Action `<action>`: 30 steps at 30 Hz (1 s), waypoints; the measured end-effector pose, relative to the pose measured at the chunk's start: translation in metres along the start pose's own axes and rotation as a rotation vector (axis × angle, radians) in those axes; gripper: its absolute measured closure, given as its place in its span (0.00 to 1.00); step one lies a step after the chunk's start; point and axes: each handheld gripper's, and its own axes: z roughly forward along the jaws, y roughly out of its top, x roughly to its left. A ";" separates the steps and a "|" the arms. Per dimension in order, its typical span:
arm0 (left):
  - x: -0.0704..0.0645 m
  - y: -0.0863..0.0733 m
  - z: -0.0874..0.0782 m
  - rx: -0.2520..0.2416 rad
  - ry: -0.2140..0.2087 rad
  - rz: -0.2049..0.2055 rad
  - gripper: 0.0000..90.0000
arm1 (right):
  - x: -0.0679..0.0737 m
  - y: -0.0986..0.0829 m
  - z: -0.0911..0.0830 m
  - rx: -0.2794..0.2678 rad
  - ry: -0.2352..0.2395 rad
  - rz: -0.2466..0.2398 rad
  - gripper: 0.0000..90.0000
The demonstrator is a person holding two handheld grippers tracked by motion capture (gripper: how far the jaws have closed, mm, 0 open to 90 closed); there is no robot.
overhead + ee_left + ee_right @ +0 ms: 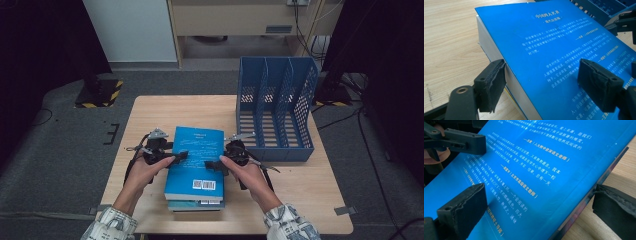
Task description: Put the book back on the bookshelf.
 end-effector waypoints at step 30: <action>-0.001 0.007 -0.007 0.031 -0.026 0.046 0.43 | 0.005 0.002 -0.009 -0.009 -0.014 0.028 0.06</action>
